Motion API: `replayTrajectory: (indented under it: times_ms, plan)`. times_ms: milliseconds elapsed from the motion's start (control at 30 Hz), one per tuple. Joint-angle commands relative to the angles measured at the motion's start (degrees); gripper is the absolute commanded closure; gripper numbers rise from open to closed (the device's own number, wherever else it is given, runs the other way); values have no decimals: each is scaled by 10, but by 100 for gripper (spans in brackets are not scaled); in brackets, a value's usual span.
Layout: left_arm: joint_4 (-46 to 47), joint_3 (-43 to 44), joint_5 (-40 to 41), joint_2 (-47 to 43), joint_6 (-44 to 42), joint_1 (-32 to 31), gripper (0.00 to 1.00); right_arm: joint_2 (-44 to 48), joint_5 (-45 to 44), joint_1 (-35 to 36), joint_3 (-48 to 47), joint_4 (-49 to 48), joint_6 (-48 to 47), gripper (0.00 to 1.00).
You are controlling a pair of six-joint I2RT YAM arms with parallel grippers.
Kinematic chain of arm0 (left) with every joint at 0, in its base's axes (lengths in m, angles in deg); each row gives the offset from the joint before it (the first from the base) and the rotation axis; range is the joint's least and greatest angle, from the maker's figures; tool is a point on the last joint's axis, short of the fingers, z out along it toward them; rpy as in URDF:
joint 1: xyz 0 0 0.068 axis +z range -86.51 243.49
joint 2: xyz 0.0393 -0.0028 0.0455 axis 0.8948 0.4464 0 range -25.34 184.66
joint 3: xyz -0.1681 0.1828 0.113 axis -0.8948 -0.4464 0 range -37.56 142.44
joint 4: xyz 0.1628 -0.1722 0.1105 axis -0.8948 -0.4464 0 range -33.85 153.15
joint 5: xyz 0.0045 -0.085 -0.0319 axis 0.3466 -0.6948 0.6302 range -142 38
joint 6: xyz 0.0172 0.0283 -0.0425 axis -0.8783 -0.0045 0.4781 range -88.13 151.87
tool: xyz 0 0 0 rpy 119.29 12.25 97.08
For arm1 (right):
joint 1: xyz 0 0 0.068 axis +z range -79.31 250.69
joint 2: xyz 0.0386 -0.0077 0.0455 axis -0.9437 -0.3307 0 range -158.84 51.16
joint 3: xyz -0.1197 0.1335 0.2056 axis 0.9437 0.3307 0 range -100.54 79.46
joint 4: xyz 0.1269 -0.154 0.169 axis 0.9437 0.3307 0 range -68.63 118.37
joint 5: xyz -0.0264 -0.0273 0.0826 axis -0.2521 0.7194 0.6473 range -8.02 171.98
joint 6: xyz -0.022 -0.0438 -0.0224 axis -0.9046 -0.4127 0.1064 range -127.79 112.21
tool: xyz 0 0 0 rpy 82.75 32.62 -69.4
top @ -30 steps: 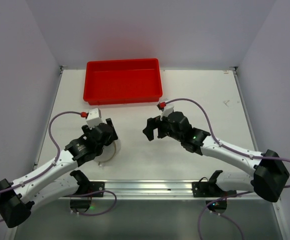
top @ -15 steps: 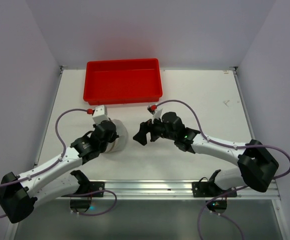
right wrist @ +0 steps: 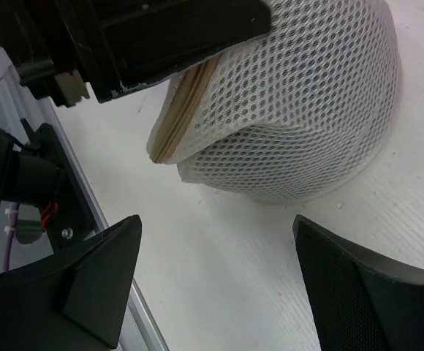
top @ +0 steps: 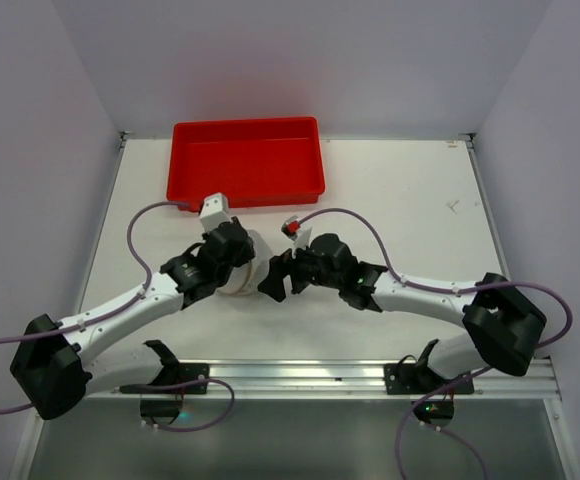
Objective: Unzip the laundry bag and remove the bra
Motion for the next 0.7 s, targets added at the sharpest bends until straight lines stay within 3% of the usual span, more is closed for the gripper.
replayTrajectory:
  times_ms: [0,33,133,233,367,567,667]
  plan:
    - [56,47,-22,1,0,2,63,-18,-72,23,-29,5,0,15]
    - [53,54,-26,2,-7,2,37,-21,-108,26,-31,16,8,16]
    - [-7,96,-9,1,-17,2,12,-28,-134,30,-30,14,25,17]
    - [-26,113,4,-22,-50,5,5,-24,-178,39,-37,11,47,18]
    - [-43,95,13,-73,-83,26,5,-32,-240,46,-76,68,61,19]
    - [-23,2,-71,-141,-100,131,6,-49,-207,50,-80,38,43,24]
    - [-25,-20,-74,-162,-108,144,8,-43,-203,61,-83,38,47,23]
